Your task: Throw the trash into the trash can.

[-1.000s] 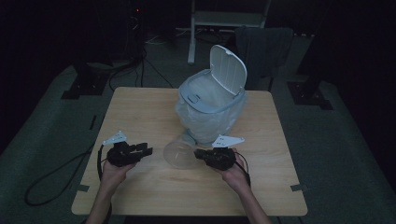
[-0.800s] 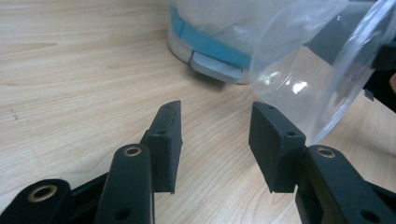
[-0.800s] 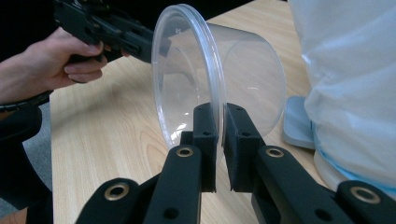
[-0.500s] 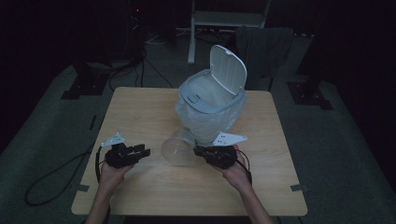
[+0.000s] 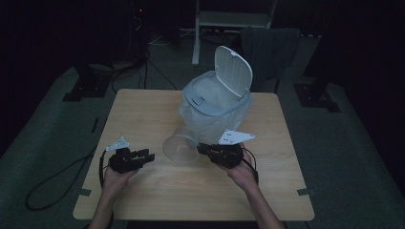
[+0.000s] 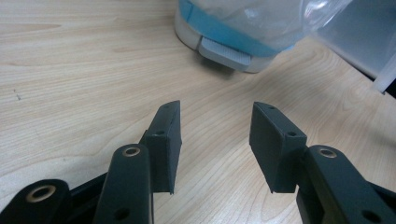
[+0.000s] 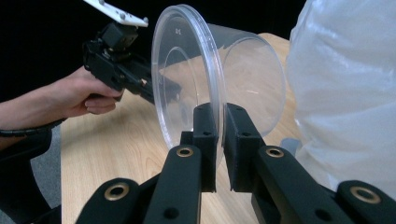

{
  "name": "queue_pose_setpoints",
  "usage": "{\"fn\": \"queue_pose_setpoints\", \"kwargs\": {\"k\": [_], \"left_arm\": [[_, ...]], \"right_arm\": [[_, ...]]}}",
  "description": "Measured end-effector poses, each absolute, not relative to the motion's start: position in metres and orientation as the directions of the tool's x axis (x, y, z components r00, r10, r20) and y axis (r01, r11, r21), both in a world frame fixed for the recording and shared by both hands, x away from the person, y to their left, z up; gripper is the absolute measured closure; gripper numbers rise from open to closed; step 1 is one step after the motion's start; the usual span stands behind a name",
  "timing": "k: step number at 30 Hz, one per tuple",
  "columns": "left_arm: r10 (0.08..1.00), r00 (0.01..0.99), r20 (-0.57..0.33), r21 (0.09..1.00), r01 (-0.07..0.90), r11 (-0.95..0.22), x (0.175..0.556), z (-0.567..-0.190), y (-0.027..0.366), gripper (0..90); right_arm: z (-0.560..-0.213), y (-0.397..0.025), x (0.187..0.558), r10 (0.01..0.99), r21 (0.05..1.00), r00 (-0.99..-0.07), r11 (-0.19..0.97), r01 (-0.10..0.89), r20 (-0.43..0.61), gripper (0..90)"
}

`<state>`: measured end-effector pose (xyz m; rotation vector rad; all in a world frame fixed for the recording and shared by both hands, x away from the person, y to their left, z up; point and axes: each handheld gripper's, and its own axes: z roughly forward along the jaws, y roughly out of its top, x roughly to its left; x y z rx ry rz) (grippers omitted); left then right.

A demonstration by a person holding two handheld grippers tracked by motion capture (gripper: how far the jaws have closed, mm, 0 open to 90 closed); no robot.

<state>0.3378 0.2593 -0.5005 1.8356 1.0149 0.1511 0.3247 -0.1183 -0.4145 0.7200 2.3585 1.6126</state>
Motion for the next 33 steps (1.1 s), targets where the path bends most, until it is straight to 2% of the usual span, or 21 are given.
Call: {"fn": "queue_pose_setpoints", "kwargs": {"k": [33], "left_arm": [[0.710,0.617,-0.341,0.774,0.612,-0.160,0.339,-0.522,0.257,52.1]], "right_arm": [[-0.371,-0.121,0.333,0.485,0.946,-0.870,0.234,0.224,0.086,83.5]]}}
